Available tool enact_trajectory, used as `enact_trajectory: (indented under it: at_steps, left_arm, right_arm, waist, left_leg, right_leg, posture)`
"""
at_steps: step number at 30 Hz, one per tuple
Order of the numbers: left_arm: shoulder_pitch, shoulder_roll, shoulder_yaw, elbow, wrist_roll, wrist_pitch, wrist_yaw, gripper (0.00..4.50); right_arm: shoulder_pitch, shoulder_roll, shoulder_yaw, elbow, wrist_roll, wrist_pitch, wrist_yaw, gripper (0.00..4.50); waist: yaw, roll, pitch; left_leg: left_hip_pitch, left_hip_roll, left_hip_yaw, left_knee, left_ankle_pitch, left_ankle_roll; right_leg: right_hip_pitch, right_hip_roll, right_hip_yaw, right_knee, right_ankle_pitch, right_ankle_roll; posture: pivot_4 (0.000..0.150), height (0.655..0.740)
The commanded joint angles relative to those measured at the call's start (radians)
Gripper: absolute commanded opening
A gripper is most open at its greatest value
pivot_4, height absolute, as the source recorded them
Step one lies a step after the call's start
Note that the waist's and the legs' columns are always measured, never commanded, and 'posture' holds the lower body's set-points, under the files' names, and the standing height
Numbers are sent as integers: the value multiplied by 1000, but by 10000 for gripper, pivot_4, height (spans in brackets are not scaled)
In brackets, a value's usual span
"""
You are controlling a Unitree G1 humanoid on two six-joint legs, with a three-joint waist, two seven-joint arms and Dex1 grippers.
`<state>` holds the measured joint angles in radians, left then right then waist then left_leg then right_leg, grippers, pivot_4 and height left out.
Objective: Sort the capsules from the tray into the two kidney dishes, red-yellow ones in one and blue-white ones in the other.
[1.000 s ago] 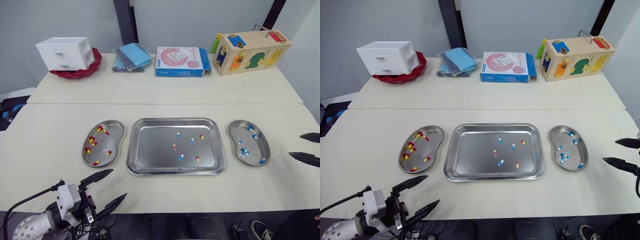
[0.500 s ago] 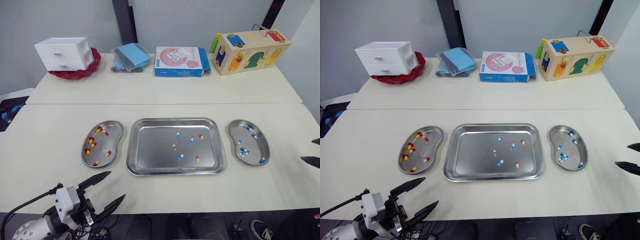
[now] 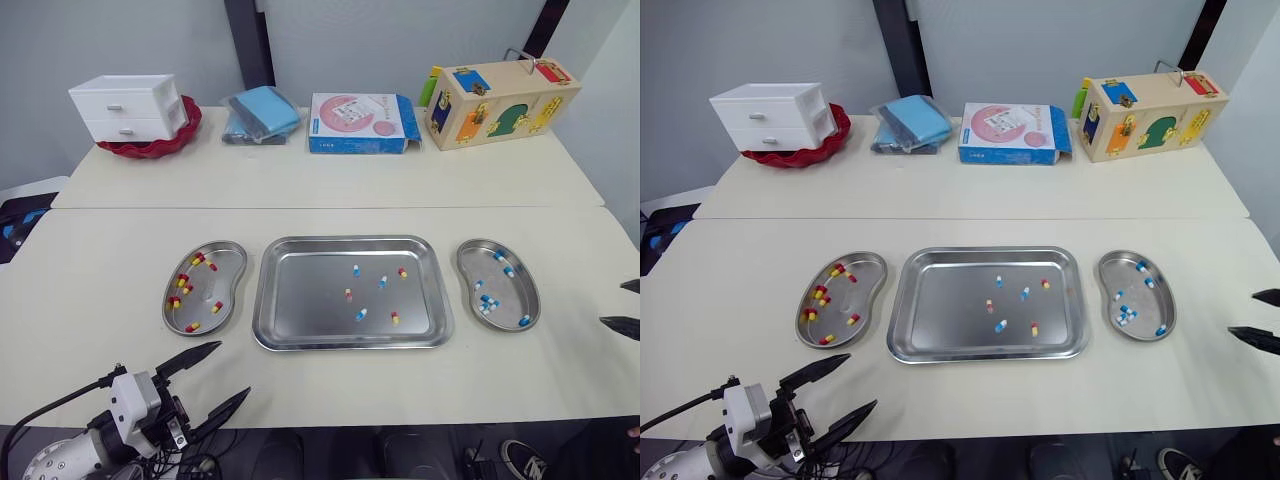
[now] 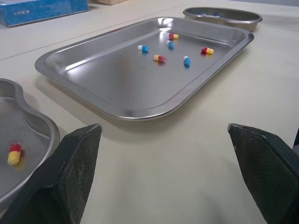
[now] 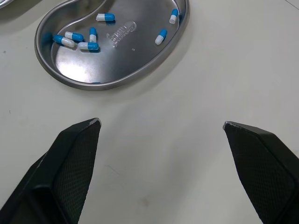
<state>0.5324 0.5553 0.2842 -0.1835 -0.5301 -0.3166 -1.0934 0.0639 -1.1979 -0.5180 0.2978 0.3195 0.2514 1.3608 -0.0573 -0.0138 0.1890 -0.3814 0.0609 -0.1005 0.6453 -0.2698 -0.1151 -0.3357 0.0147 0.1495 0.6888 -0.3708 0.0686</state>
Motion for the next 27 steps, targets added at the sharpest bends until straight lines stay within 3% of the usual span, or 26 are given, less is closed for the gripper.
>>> enact_trajectory:
  at_steps: [1,7,11,17,23,27]
  left_arm:
    - [-1,10,28,-6,-6,-12,-6,45000]
    - [-5,19,32,-12,-11,0,-14,45000]
    - [-35,80,44,-34,-20,43,-35,45000]
    - [-221,237,51,-50,-74,244,-37,45000]
    - [-471,311,-43,-10,-57,387,-64,45000]
    - [-698,329,-181,48,25,443,-111,45000]
  right_arm:
    - [3,-4,-28,-21,21,-1,9,44521]
    - [52,77,-124,-179,163,79,39,44521]
    - [247,211,-209,-447,260,121,68,44521]
    - [538,470,-134,-930,376,117,-31,44521]
    - [592,624,33,-917,214,-120,-64,44521]
    - [566,688,101,-877,169,-199,-138,44521]
  waist:
    - [0,0,0]
    - [1,0,0]
    - [11,0,0]
    - [30,2,-1]
    - [21,-4,-3]
    - [25,-3,-3]
  left_leg:
    - [0,0,0,0,0,0]
    - [0,0,0,0,0,0]
    - [-1,0,-5,-1,0,0]
    - [-2,2,-9,0,0,0]
    - [0,2,-5,0,0,-1]
    - [0,2,-6,0,0,-1]
  right_leg:
    - [0,0,0,0,0,0]
    - [0,0,0,0,0,0]
    - [1,1,-4,0,0,0]
    - [2,2,-9,1,0,0]
    - [2,1,-6,0,0,0]
    - [2,2,-7,1,0,0]
  posture:
    - [1500,7400]
    - [1500,7400]
    - [1500,7400]
    - [1500,7400]
    - [1500,7400]
    - [1500,7400]
